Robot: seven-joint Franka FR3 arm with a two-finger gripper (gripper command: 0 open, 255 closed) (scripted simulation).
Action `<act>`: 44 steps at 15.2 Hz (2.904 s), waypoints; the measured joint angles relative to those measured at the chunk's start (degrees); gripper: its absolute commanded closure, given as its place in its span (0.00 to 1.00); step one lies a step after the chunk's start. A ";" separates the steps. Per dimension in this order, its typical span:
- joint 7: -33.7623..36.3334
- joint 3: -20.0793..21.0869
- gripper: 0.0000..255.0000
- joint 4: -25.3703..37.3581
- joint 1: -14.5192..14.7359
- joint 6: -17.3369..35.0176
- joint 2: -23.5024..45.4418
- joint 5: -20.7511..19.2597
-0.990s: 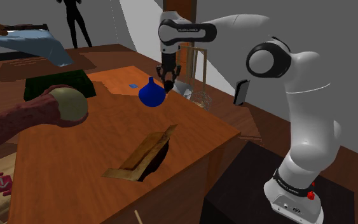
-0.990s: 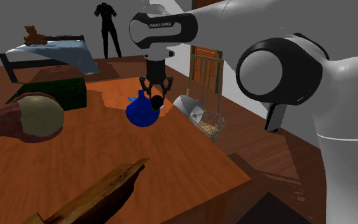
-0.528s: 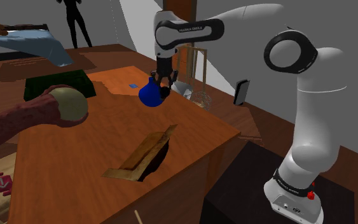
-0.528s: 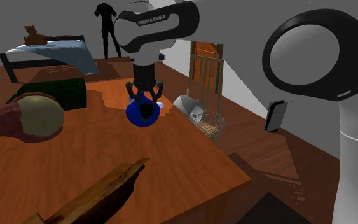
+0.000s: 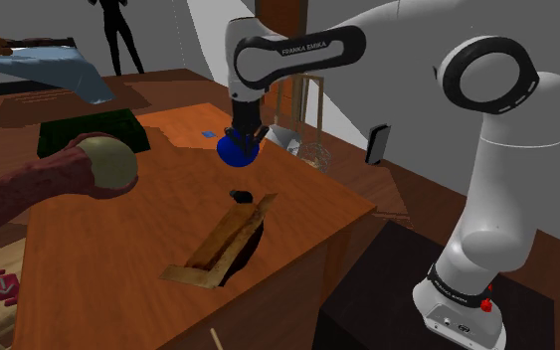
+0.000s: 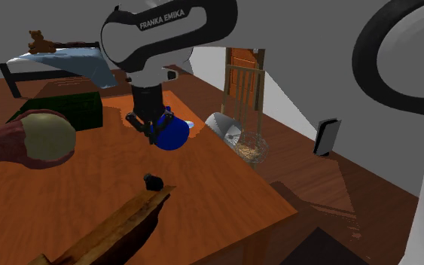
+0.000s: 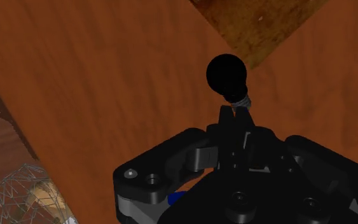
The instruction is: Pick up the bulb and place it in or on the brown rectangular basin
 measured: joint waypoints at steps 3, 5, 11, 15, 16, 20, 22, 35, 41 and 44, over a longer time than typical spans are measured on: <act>2.49 1.00 0.00 -0.17 1.55 -0.18 -0.41 -0.12; 2.26 0.96 0.00 -0.52 1.51 0.59 0.08 -0.19; -0.76 0.51 0.00 -4.20 0.86 8.32 4.88 -0.75; -2.83 0.17 0.00 -5.00 0.54 13.05 9.33 -1.44; -3.11 0.13 0.00 -5.32 0.58 14.23 10.29 -1.61; -3.31 -0.05 0.00 -6.17 0.74 17.11 12.44 -2.09; -3.12 -0.15 0.00 -6.61 0.93 18.48 13.37 -2.36; -3.14 -0.33 1.00 -7.16 0.95 20.01 14.35 -2.63; -3.14 -0.32 1.00 -7.15 0.96 20.00 14.37 -2.62; -3.15 -0.19 1.00 -6.56 0.93 18.70 13.63 -2.42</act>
